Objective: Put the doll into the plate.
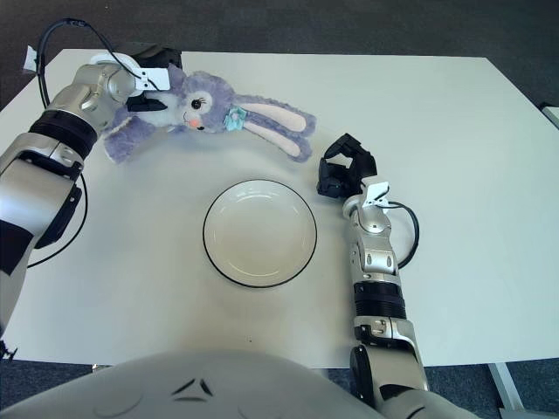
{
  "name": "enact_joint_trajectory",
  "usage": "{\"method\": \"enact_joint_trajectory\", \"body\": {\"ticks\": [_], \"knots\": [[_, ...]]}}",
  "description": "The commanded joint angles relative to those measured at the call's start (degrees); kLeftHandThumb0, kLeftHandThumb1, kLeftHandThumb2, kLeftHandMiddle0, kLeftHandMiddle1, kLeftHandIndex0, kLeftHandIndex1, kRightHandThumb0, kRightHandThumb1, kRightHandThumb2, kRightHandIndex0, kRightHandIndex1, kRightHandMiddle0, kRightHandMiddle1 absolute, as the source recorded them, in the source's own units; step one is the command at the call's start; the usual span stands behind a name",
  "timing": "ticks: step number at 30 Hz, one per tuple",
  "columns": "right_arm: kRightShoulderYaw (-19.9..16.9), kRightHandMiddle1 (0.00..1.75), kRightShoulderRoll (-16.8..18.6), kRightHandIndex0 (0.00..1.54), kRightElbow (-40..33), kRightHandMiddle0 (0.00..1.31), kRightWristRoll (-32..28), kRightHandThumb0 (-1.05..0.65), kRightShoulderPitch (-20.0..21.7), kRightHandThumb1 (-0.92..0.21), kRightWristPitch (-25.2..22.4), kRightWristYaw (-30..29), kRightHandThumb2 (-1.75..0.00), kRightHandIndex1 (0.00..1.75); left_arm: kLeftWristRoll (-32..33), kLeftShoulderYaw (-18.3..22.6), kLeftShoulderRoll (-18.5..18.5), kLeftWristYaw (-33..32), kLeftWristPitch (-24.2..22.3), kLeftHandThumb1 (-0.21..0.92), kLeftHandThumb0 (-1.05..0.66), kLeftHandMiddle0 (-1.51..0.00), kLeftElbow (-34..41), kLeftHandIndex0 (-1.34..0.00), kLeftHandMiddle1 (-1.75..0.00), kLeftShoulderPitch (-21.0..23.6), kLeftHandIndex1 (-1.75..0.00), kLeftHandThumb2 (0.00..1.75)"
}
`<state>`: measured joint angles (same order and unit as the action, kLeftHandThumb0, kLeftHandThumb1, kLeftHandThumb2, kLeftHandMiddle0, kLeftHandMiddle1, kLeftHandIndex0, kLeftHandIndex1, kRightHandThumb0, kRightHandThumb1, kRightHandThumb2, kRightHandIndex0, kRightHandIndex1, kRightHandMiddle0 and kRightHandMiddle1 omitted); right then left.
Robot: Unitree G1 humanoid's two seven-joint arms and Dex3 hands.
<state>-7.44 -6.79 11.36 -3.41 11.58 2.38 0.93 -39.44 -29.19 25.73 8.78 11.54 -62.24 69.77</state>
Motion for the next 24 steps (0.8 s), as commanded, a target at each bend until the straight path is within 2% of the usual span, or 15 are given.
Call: {"method": "enact_joint_trajectory", "body": {"ticks": [1, 15, 24], "knots": [[0.3, 1.75, -0.3, 1.33, 3.7, 0.64, 0.5, -0.5, -2.9, -0.28, -3.2, 0.5, -1.37, 1.75, 0.6, 0.9, 1.1, 1.3, 0.8, -0.12, 0.0, -0.95, 1.7, -0.74, -1.59, 1.6, -1.75, 1.75], [0.6, 1.75, -1.6, 1.34, 3.6, 0.63, -1.2, -0.49, -3.0, -0.3, -3.0, 4.8, -1.34, 1.75, 1.5, 2.5, 2.2, 2.8, 1.4, -0.12, 0.0, -0.97, 7.9, -0.74, -1.57, -0.2, -1.75, 1.75], [0.7, 1.75, -2.7, 1.35, 3.9, 0.63, -2.1, -0.49, -2.9, -0.3, -3.6, 7.1, -1.35, 1.75, 1.0, 3.0, 2.3, 2.4, 0.3, -0.12, 0.0, -0.97, 10.8, -0.74, -1.57, -1.0, -1.75, 1.75]]}}
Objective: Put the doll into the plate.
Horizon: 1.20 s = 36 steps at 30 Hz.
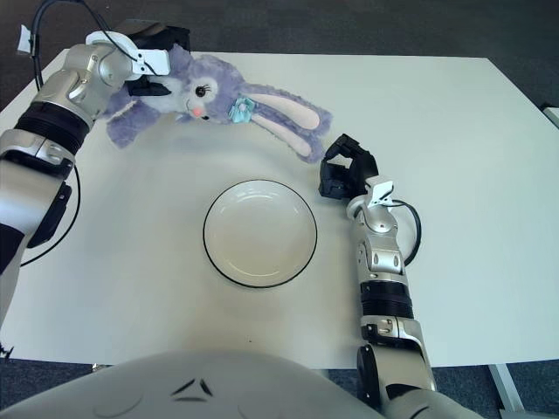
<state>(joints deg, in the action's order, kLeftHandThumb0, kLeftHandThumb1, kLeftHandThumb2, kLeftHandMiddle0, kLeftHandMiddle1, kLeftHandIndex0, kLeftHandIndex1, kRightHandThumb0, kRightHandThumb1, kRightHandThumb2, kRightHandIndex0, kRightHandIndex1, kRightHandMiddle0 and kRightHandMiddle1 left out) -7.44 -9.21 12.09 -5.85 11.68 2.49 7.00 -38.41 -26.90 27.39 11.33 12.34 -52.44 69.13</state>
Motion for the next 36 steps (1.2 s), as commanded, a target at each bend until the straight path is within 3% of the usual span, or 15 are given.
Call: {"method": "enact_joint_trajectory", "body": {"ticks": [1, 24, 36], "knots": [[0.8, 1.75, -0.4, 1.35, 3.2, 0.63, 0.4, -0.49, -3.0, -0.3, -3.7, 1.1, -1.35, 1.75, -0.1, 0.8, 0.7, -0.3, -0.6, -0.12, 0.0, -0.97, 1.3, -0.74, -1.57, -0.4, -1.75, 1.75], [-0.4, 1.75, -1.7, 1.3, 5.7, 0.64, -0.7, -0.49, -0.7, -0.29, -7.6, 1.2, -1.35, 1.75, 0.3, 2.2, 2.2, 1.0, -0.6, -0.12, 0.0, -0.98, 7.9, -0.73, -1.57, -1.9, -1.75, 1.75], [-1.3, 1.75, -2.3, 1.19, 8.1, 0.58, 0.1, -0.47, 2.5, -0.35, -8.9, -2.1, -1.27, 1.75, 3.7, 5.4, 3.9, 6.5, 0.0, -0.13, 0.0, -1.0, 16.2, -0.74, -1.55, -3.9, -1.75, 1.75]]}}
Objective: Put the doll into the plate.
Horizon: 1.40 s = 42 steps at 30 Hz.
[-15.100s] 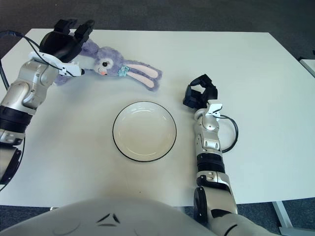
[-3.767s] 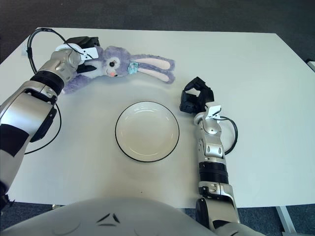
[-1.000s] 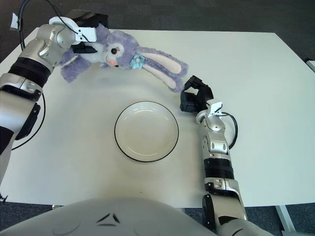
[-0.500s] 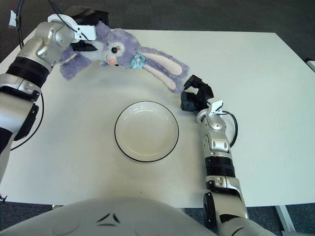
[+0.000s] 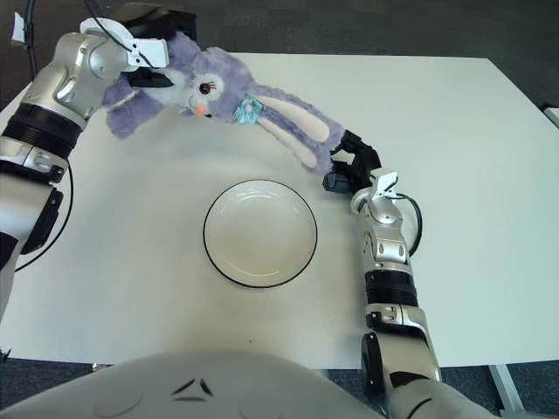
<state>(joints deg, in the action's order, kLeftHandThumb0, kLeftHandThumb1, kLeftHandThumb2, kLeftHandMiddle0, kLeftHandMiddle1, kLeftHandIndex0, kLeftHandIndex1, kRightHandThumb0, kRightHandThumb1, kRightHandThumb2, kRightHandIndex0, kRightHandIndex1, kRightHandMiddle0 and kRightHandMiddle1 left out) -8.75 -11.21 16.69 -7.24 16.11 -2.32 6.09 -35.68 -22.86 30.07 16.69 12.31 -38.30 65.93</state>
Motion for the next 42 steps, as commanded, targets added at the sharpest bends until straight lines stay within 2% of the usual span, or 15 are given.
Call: {"method": "enact_joint_trajectory", "body": {"ticks": [1, 8, 13, 21, 33, 42], "knots": [[0.0, 1.75, -0.4, 1.19, 3.7, 0.58, 1.4, -0.47, -1.7, -0.36, -4.3, -1.3, -1.27, 1.75, 1.0, 1.5, 1.3, 1.3, -0.1, -0.13, 0.0, -1.0, 2.5, -0.74, -1.55, -0.8, -1.75, 1.75], [0.1, 1.75, -0.6, 1.16, 4.3, 0.57, 1.6, -0.46, 0.6, -0.36, -4.4, -2.7, -1.26, 1.75, 2.3, 2.5, 1.5, 3.4, 0.7, -0.13, 0.0, -0.99, 5.0, -0.74, -1.55, -1.2, -1.75, 1.75], [0.2, 1.75, -0.3, 1.16, 3.9, 0.56, 1.7, -0.46, 1.2, -0.37, -3.2, -3.3, -1.25, 1.75, 4.6, 3.3, 1.2, 5.4, 2.9, -0.13, 0.0, -0.99, 4.0, -0.74, -1.55, -0.8, -1.75, 1.75], [0.4, 1.75, -0.1, 1.13, 2.7, 0.56, 2.0, -0.46, 1.7, -0.38, -2.9, -3.4, -1.24, 1.75, 4.3, 3.1, 0.9, 5.4, 4.4, -0.12, 0.0, -0.98, 2.1, -0.73, -1.57, 0.3, -1.75, 1.75], [1.3, 1.75, -0.4, 1.09, 4.0, 0.58, 2.5, -0.47, 3.8, -0.35, -2.9, -2.6, -1.27, 1.75, 4.5, 3.6, 0.2, 7.8, 0.2, -0.12, 0.0, -0.98, 4.9, -0.74, -1.57, 0.4, -1.75, 1.75], [3.2, 1.75, 0.0, 1.05, 6.1, 0.53, 3.6, -0.44, 6.5, -0.42, -2.6, -2.4, -1.19, 1.75, 3.3, 3.4, 0.7, 10.1, -3.8, -0.13, 0.0, -0.97, 10.9, -0.75, -1.57, -0.7, -1.75, 1.75]]}}
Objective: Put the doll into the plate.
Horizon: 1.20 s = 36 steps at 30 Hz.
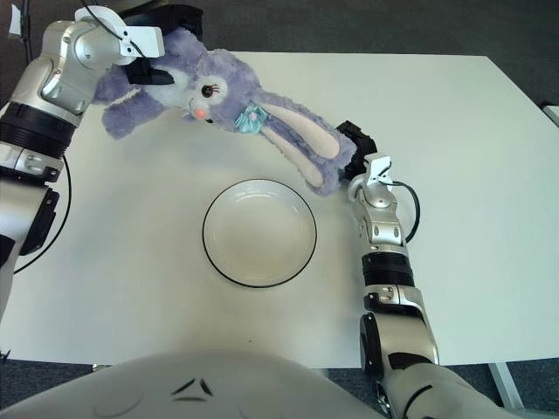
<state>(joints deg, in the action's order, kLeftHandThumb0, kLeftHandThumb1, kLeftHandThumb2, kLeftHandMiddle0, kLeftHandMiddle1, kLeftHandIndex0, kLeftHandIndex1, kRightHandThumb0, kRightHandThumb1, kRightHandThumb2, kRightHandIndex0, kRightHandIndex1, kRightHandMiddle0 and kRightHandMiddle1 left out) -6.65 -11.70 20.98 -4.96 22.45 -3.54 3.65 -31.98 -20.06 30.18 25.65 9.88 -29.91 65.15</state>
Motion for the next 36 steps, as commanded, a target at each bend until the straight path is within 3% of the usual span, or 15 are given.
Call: {"method": "enact_joint_trajectory", "body": {"ticks": [1, 15, 26, 29, 31, 34, 36], "knots": [[1.5, 1.75, 0.5, 1.04, 1.8, 0.52, 1.9, -0.44, 0.4, -0.43, -1.3, -0.2, -1.18, 1.75, -0.5, 0.5, 0.7, 1.6, -1.9, -0.13, 0.0, -0.97, 3.1, -0.75, -1.57, 0.0, -1.75, 1.75], [3.3, 1.75, -0.2, 1.04, 1.1, 0.51, 4.3, -0.44, 1.4, -0.44, -1.8, 0.7, -1.17, 1.75, 1.4, 1.5, 0.4, 5.7, -6.2, -0.11, 0.0, -0.96, 8.1, -0.73, -1.6, -1.5, -1.75, 1.75], [4.6, 1.75, 0.4, 0.98, -0.9, 0.51, 4.7, -0.44, 2.2, -0.44, -2.6, 1.6, -1.16, 1.75, 4.8, 3.6, -0.2, 6.3, -6.7, -0.1, 0.0, -0.94, 11.7, -0.71, -1.64, -3.1, -1.75, 1.75], [5.4, 1.75, 0.7, 0.83, -2.0, 0.46, 5.1, -0.15, 3.0, -0.27, -3.0, 1.5, -1.38, 1.74, 5.1, 3.8, -0.4, 6.7, -8.1, -0.09, 0.0, -0.93, 13.1, -0.71, -1.66, -3.4, -1.75, 1.75], [6.0, 1.75, 0.7, 0.79, -2.4, 0.45, 5.9, -0.09, 3.4, -0.23, -2.6, 1.2, -1.43, 1.74, 5.2, 3.9, -0.5, 6.6, -8.7, -0.09, 0.0, -0.92, 13.7, -0.71, -1.66, -3.7, -1.75, 1.75], [7.7, 1.75, -0.5, 0.61, -1.9, 0.48, 8.7, -0.03, 3.5, -0.27, 1.0, 1.0, -1.38, 1.74, 5.0, 4.1, -0.9, 6.2, -9.7, -0.09, 0.0, -0.92, 14.5, -0.71, -1.67, -3.8, -1.75, 1.75], [8.3, 1.75, -1.1, 0.62, -1.7, 0.38, 9.9, -0.02, 3.5, -0.38, 2.6, 1.3, -1.21, 1.61, 4.8, 4.1, -1.1, 5.7, -10.0, -0.09, 0.0, -0.92, 14.8, -0.71, -1.67, -3.9, -1.75, 1.75]]}}
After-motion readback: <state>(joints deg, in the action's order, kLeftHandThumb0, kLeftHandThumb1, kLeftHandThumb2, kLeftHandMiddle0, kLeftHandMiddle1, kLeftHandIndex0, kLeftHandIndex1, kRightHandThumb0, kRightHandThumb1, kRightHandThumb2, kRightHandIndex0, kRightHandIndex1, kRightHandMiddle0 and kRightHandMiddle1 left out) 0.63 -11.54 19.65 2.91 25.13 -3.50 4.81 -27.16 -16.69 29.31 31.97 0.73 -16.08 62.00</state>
